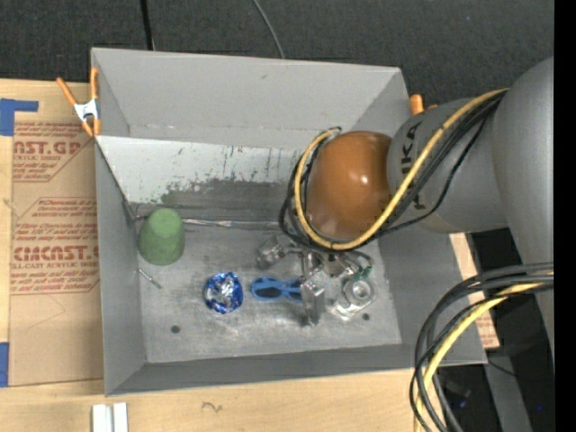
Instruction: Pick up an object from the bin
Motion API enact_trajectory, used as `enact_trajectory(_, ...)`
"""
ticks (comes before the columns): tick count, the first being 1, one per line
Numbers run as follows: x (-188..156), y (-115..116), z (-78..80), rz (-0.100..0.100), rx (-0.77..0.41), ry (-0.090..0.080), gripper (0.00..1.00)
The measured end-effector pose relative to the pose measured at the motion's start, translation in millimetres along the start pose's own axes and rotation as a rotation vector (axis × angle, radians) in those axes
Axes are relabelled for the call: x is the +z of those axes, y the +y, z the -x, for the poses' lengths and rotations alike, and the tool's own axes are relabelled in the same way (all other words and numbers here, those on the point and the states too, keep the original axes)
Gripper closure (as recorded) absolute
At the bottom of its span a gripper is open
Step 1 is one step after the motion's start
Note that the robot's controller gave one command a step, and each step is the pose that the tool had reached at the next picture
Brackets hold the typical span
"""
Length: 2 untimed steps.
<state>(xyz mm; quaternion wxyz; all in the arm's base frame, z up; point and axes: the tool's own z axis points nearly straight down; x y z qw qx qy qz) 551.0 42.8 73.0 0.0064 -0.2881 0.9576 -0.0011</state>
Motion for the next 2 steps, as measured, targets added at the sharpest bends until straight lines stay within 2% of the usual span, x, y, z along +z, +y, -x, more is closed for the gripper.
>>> enact_trajectory(1, 0.2, 1.8, 0.8, 0.003, 0.0, -0.001, 1.0)
enact_trajectory(2, -153.5, 0.7, 0.4, 0.001, -0.029, 0.002, 1.0)
